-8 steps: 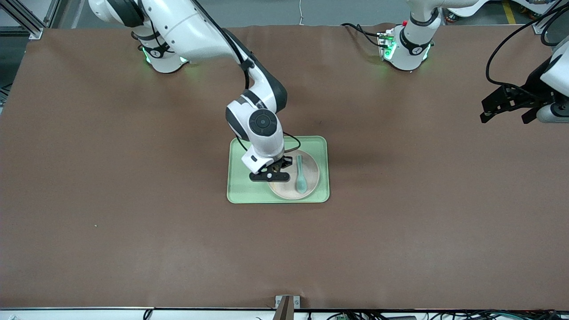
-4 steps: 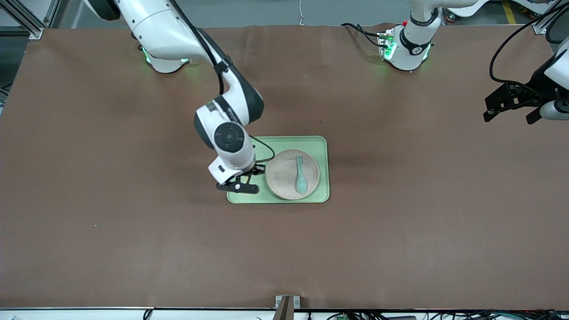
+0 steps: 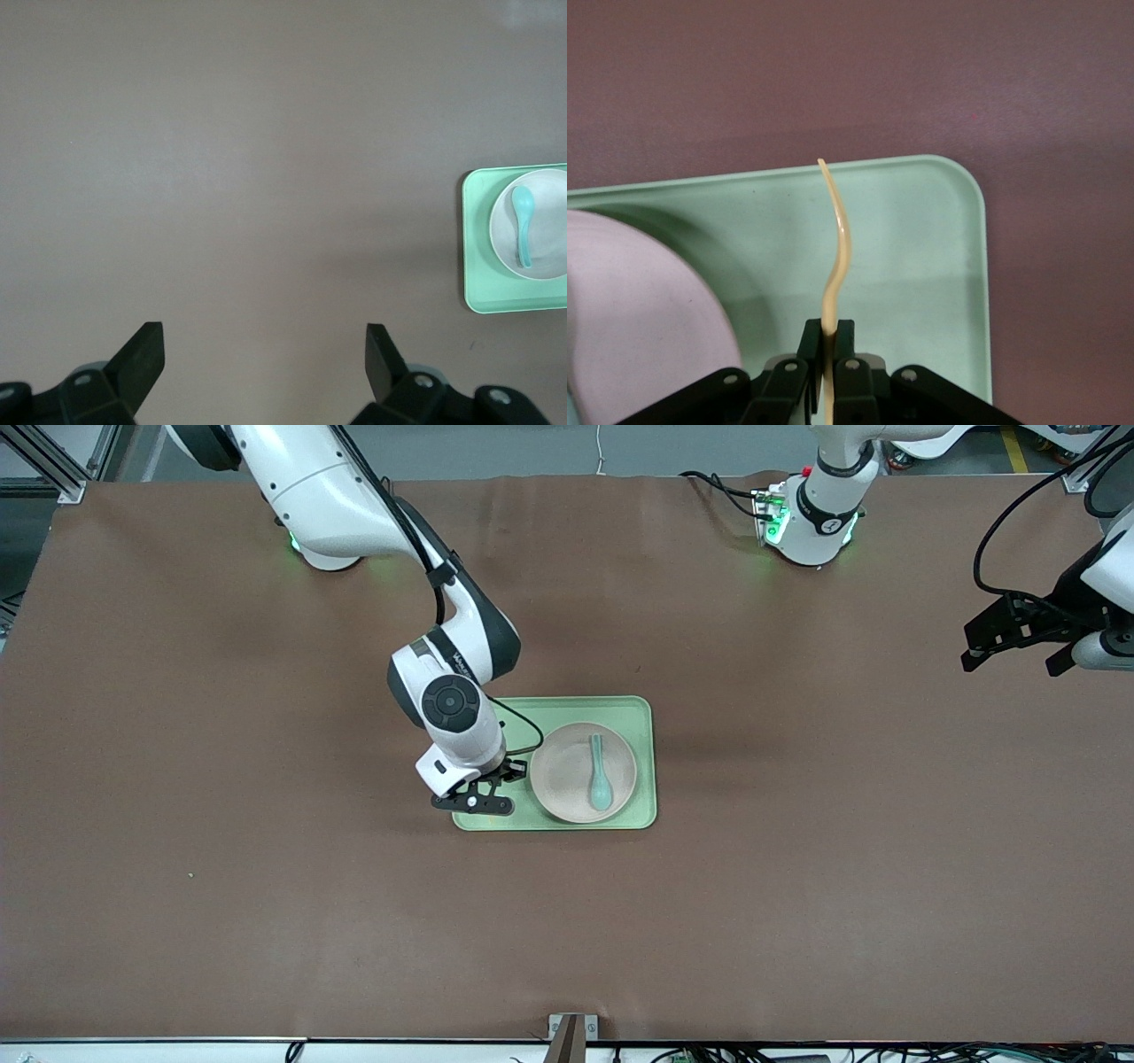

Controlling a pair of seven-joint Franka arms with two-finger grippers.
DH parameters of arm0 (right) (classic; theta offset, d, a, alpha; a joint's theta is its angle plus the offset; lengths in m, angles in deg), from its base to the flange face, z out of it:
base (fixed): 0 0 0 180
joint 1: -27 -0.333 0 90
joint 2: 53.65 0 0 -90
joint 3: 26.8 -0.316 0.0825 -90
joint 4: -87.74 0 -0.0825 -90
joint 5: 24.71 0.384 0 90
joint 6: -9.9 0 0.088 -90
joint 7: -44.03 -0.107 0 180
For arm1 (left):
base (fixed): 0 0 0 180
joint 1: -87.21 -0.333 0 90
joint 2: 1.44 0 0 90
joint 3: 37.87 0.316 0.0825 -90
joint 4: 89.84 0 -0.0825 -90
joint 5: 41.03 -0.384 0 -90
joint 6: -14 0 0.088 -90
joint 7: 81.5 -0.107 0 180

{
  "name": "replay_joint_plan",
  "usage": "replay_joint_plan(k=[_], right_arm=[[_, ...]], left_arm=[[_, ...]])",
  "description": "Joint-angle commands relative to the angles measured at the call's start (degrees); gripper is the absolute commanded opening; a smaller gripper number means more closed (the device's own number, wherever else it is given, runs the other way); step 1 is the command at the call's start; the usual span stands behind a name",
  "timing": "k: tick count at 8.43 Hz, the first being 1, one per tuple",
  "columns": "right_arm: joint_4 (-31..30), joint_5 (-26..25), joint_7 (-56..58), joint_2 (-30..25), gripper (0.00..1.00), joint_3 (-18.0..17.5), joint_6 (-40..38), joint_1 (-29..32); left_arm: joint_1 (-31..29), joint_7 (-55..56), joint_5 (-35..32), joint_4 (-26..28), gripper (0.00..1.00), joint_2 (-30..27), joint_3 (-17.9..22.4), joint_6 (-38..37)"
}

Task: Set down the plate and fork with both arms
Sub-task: 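Grasp the yellow fork with the right gripper and lift it off the plate, then lay the fork on the tray beside the plate and open the right gripper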

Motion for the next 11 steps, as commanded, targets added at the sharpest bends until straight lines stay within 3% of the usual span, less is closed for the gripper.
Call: replay_joint_plan(k=[1, 2, 3, 5, 7, 11], right_arm=[[-3.32, -0.32, 0.13, -0.07, 0.09, -0.33, 3.22, -0.55], [-3.51, -0.32, 0.13, -0.07, 0.13, -0.24, 3.22, -0.72], [-4.03, -0.32, 0.04, -0.07, 0.27, -0.33, 3.40, -0.90], [-4.04, -0.32, 0.13, -0.15, 0.73, -0.24, 2.96, -0.99], [-4.04, -0.50, 1.00, -1.02, 0.84, -0.24, -0.26, 0.93], [-4.04, -0.59, 9.07, -17.51, 0.97, -0.15, -14.05, 11.38]], left_arm=[[0.45, 0.49, -1.23, -0.79, 0.99, 0.26, 0.04, -0.10], [0.45, 0.58, -1.23, -0.78, 0.99, 0.25, -0.14, -0.10], [0.54, 0.58, -1.23, -0.70, 0.99, 0.25, -0.14, -0.10], [0.63, 0.58, -1.23, -0.61, 1.00, 0.08, -0.23, -0.28], [0.63, 0.58, -1.23, -0.69, 0.99, 0.08, -0.22, -0.28], [0.72, 0.58, -1.23, -0.70, 0.99, -0.01, -0.23, -0.36]])
